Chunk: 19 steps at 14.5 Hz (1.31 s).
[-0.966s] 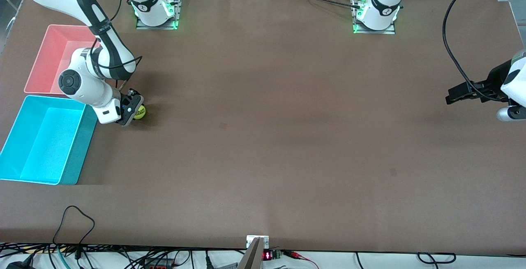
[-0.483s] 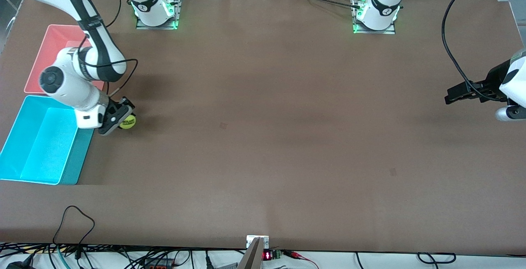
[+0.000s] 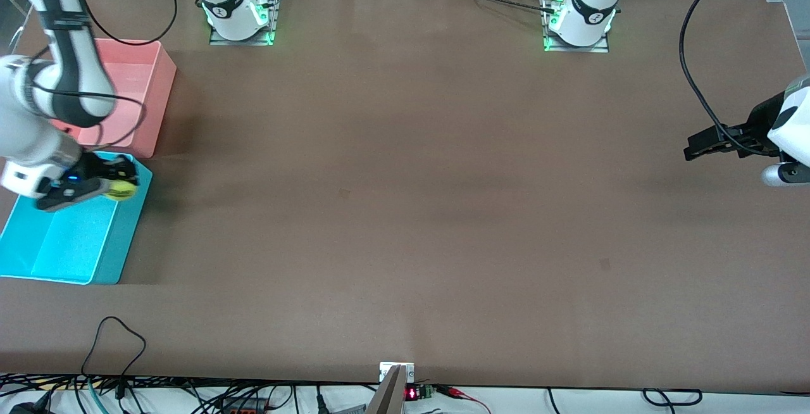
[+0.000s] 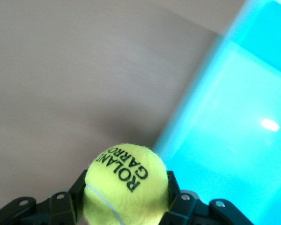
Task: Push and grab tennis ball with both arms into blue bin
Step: 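Carry the ball with the right gripper over the cyan bin, then open the right gripper to drop the ball into the cyan bin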
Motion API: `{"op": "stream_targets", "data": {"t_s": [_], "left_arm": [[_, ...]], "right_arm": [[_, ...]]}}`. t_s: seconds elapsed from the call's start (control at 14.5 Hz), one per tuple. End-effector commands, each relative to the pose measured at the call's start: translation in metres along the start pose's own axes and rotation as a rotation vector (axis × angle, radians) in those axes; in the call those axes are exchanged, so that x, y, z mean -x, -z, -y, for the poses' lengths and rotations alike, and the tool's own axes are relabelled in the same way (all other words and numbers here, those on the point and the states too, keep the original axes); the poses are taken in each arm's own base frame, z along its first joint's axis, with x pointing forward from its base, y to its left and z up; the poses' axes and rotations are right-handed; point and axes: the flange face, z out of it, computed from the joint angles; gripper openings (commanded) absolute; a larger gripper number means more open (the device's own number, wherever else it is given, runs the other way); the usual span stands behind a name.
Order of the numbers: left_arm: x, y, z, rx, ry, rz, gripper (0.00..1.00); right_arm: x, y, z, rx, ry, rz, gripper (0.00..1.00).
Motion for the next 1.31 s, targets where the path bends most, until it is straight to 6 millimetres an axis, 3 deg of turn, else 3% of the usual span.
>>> {"op": "stream_targets", "data": {"t_s": [0.0, 0.21, 0.55, 0.83, 0.97, 1.03, 1.1, 1.24], "left_arm": [[0.001, 0.006, 0.000, -0.021, -0.020, -0.007, 1.00], [0.001, 0.006, -0.003, -0.019, -0.020, -0.005, 1.00], [0.002, 0.006, -0.007, -0.019, -0.019, -0.001, 1.00], [0.002, 0.005, -0.006, -0.016, -0.015, -0.004, 1.00], [0.002, 0.005, -0.007, -0.016, -0.015, -0.004, 1.00], [0.002, 0.005, -0.007, -0.016, -0.015, -0.004, 1.00], [0.002, 0.005, -0.007, -0.016, -0.015, -0.004, 1.00], [0.002, 0.004, -0.006, -0.016, -0.013, -0.002, 1.00]], "right_arm": [[0.023, -0.003, -0.045, 0.003, -0.101, 0.029, 0.00], [0.047, -0.036, -0.067, -0.012, -0.203, 0.075, 0.00], [0.068, -0.094, -0.084, -0.026, -0.250, 0.116, 0.04], [0.075, -0.108, -0.088, -0.031, -0.262, 0.124, 0.16], [0.077, -0.115, -0.087, -0.037, -0.264, 0.134, 0.36], [0.077, -0.116, -0.087, -0.037, -0.264, 0.135, 0.51], [0.077, -0.117, -0.087, -0.038, -0.264, 0.136, 0.75], [0.077, -0.117, -0.087, -0.037, -0.264, 0.135, 1.00]]}}
